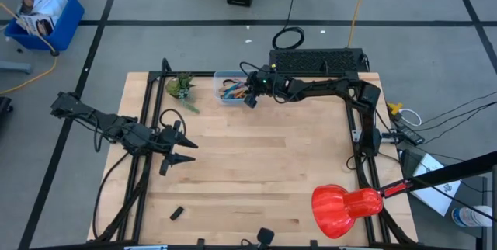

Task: Pick and place rubber bands into bin
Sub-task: Put the dark blue rubber band into the transparent bin

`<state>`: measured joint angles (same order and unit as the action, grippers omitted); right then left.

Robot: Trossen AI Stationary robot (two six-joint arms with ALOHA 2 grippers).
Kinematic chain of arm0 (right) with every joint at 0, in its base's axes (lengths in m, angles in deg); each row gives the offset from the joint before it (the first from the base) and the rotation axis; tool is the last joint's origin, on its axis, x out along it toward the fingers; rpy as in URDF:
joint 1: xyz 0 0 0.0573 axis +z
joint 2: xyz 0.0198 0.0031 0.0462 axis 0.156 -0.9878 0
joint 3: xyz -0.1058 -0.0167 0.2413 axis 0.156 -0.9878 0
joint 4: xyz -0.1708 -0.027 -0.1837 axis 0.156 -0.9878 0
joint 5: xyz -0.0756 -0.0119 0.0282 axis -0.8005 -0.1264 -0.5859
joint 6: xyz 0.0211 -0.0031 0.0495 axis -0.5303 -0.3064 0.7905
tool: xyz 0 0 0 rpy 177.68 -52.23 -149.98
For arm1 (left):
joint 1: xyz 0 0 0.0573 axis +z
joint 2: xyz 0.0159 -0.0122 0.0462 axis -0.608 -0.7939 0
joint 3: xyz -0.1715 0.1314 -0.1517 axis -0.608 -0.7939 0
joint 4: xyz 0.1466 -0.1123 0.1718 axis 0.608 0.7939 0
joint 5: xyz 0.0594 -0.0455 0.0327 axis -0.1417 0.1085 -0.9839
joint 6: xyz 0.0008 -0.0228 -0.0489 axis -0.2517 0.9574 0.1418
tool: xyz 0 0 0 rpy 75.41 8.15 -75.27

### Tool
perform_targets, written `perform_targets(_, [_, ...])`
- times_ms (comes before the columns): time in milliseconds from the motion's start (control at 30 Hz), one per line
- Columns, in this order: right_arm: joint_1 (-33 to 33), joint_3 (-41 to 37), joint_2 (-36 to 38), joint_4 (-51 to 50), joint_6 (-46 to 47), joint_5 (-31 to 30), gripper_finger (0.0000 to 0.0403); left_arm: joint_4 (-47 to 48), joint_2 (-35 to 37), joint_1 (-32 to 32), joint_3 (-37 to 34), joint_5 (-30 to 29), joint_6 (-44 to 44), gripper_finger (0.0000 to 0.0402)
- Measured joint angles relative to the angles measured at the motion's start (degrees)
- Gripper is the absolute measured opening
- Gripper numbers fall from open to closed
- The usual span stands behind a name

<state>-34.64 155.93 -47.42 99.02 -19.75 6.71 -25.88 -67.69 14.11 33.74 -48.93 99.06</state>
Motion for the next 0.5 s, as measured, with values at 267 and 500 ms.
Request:
perform_targets(267, [0.2, 0.0, 0.0, 0.6, 0.0, 0.0, 0.0004, 0.0, 0.0, 0.0, 0.0, 0.0, -0.1, 0.0218])
perform_targets(500, [0.2, 0.0, 0.0, 0.7, 0.1, 0.0, 0.0012, 0.0, 0.0, 0.0, 0.0, -0.1, -0.1, 0.0218])
